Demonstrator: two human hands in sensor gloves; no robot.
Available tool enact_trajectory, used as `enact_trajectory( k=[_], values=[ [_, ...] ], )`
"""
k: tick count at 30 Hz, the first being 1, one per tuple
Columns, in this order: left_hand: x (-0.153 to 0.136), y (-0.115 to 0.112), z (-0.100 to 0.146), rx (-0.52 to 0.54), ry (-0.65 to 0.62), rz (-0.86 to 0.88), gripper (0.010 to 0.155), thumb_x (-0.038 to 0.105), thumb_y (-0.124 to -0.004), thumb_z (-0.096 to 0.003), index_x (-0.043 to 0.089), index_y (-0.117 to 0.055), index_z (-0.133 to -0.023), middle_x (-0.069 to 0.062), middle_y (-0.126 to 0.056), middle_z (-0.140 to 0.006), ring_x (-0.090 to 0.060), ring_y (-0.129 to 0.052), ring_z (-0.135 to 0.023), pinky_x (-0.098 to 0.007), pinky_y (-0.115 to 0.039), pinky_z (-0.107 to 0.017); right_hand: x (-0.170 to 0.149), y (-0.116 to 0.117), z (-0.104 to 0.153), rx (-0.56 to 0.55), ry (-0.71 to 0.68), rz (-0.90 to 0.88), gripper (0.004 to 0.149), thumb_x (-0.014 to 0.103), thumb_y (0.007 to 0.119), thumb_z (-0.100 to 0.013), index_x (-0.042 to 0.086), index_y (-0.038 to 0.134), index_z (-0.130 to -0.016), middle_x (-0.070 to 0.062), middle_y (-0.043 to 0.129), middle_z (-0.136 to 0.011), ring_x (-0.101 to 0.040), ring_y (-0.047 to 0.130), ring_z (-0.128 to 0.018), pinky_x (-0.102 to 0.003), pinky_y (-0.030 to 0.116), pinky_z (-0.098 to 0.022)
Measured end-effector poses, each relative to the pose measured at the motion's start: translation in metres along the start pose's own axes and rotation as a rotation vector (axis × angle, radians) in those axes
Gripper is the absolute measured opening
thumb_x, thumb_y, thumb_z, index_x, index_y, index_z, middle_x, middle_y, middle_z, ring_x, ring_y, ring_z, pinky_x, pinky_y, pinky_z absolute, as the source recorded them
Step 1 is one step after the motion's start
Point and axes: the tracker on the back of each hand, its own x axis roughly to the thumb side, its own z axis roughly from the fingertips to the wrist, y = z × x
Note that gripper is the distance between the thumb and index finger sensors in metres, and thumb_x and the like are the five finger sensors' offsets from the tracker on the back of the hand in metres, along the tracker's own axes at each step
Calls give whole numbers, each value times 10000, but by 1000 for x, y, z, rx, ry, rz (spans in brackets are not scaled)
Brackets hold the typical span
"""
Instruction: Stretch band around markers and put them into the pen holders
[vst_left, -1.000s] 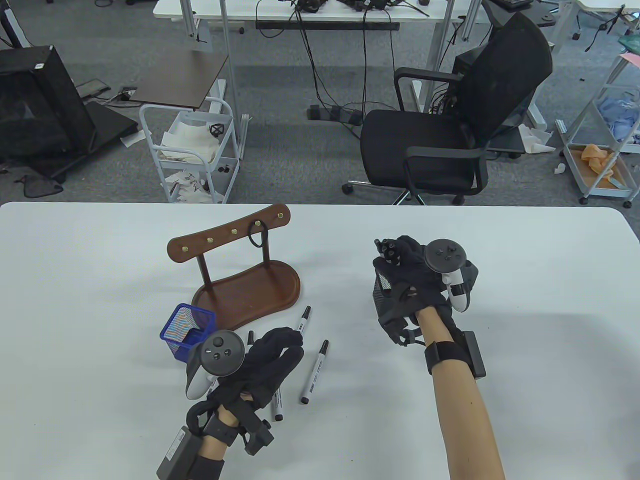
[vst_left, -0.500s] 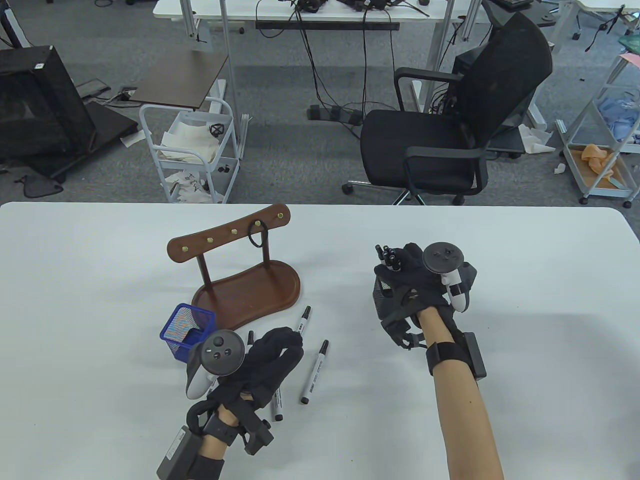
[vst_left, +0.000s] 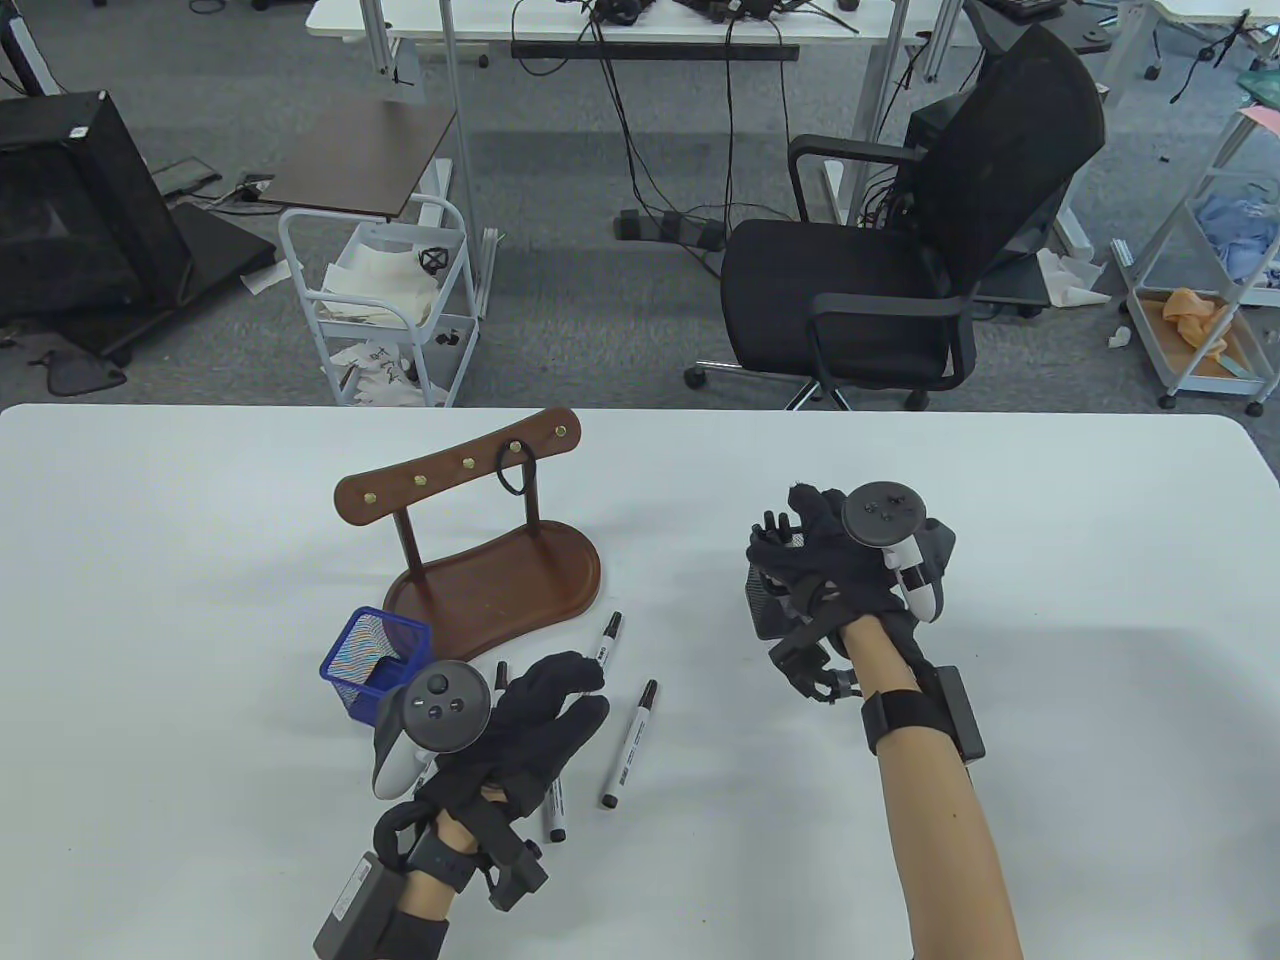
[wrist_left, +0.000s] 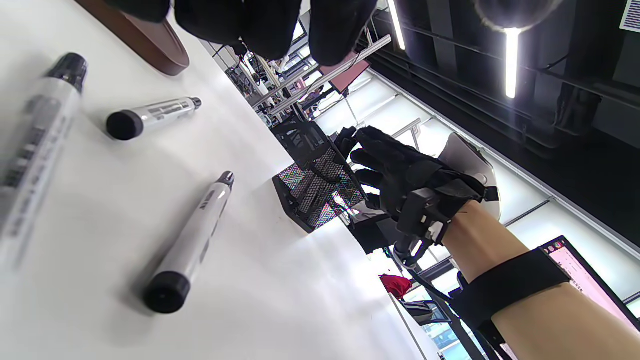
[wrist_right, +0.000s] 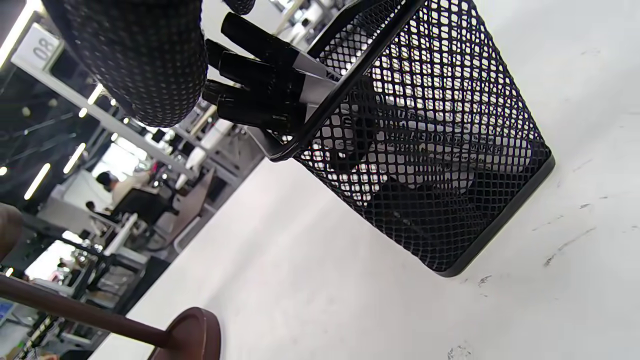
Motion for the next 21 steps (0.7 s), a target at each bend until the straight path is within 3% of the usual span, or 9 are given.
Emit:
enact_trajectory(
  k=[10, 21],
  values=[
    [-1, -4, 0, -10, 12, -37, 827, 687, -559, -577, 107, -495, -1163, -273, -450, -1270, -586, -418, -1113, -759, -426, -753, 3, 0, 42, -13, -122, 84, 829, 476, 876, -476, 282, 382, -1114, -109, 264, -1264, -406, 178, -1109, -667, 192, -770],
    [0, -3, -3, 20, 4, -57, 823, 678, -605, -576, 121, -475, -1169, -291, -439, -1270, -578, -399, -1125, -764, -409, -756, -14, 21, 94, 18, -230, 109, 827, 486, 871, -478, 269, 395, -1118, -131, 259, -1265, -433, 171, -1099, -675, 193, -763]
  ],
)
